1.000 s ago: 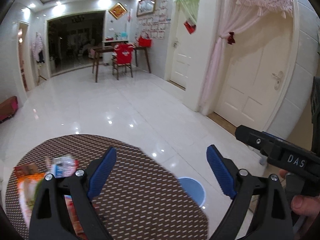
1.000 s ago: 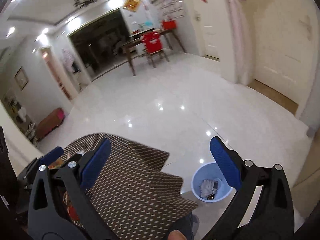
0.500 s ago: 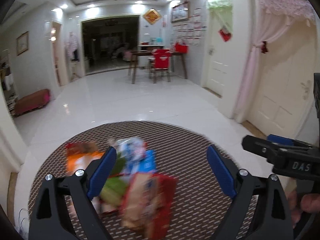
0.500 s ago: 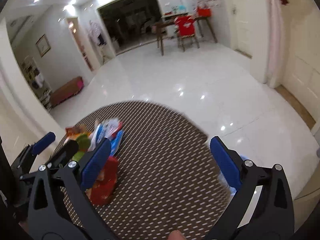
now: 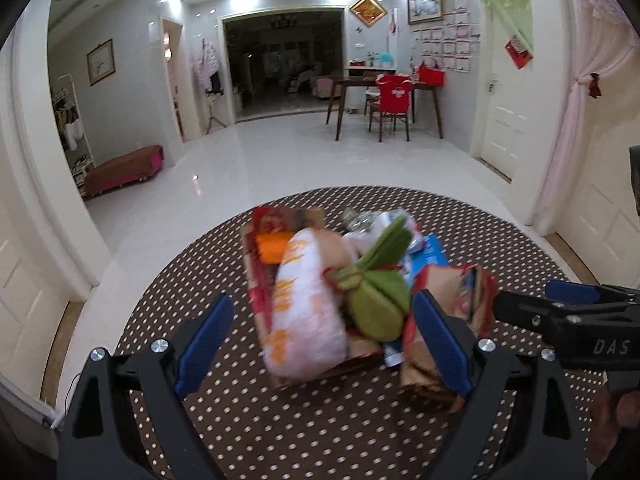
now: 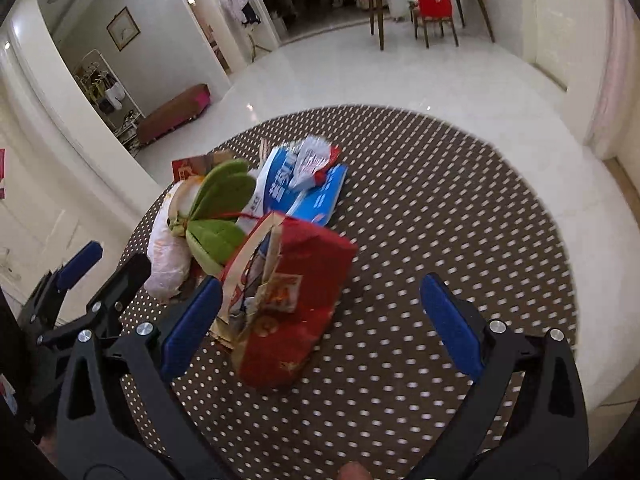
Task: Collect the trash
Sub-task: 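Grasp the green leaves with the left tool while the right tool grasps the red snack bag, then carry the green leaves and red bag over the wastebasket with both tools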
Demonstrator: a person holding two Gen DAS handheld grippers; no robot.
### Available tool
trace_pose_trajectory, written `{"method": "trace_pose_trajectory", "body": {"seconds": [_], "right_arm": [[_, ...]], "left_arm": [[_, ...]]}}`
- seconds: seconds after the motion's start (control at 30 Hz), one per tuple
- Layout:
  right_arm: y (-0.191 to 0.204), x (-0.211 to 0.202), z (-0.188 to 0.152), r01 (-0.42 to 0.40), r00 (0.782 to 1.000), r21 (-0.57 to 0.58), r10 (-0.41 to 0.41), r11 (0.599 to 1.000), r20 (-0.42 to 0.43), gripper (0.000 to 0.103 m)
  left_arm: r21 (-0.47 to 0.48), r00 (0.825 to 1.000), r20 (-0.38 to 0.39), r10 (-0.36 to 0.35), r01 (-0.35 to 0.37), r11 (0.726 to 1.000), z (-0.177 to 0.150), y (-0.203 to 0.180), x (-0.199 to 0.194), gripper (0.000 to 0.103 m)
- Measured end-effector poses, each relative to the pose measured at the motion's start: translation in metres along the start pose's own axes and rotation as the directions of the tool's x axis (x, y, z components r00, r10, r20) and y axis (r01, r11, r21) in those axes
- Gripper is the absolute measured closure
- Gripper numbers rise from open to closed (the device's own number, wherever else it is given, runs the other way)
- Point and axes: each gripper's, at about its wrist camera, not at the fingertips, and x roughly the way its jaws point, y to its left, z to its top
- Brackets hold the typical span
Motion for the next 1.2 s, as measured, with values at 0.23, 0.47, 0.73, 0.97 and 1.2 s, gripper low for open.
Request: {"method": "trace_pose_trajectory", "body": {"seconds": [0.23, 0.47, 0.73, 0.97, 1.2], "right_arm": [[-0.002, 0.036, 0.000, -0.035, 0.998, 0.054, 0.038, 0.998, -0.058, 0.006], [-0.009, 0.046, -0.005, -0.164, 0.983, 0.080, 0.170, 0.983, -0.076, 0.033], [-0.047, 0.017, -0.004, -0.127, 0.991, 0.125, 0.131, 0.984, -0.026, 0.034], [-0.067, 0.001, -0.005, -0.111, 0.994, 0.149, 0.112, 0.983, 0.002, 0.034], [-0.070, -0.011, -0.005, -0.132, 0.991, 0.165, 0.129, 0.977, 0.026, 0.034]], "left_arm": [[0.013, 1.000, -0.001, 0.015, -0.015, 1.000, 0.001, 0.012, 0.001, 0.014], [0.050, 1.000, 0.009, 0.000, -0.001, 0.999, 0.014, -0.003, 0.015, 0.014], [0.201, 1.000, 0.000, -0.030, 0.029, 0.979, 0.035, -0.030, 0.046, 0.014], [0.314, 0.983, -0.133, -0.125, 0.162, 0.936, 0.029, -0.053, 0.079, 0.064], [0.198, 0.964, -0.155, -0.216, 0.245, 0.949, 0.024, -0.048, 0.071, 0.098]]}}
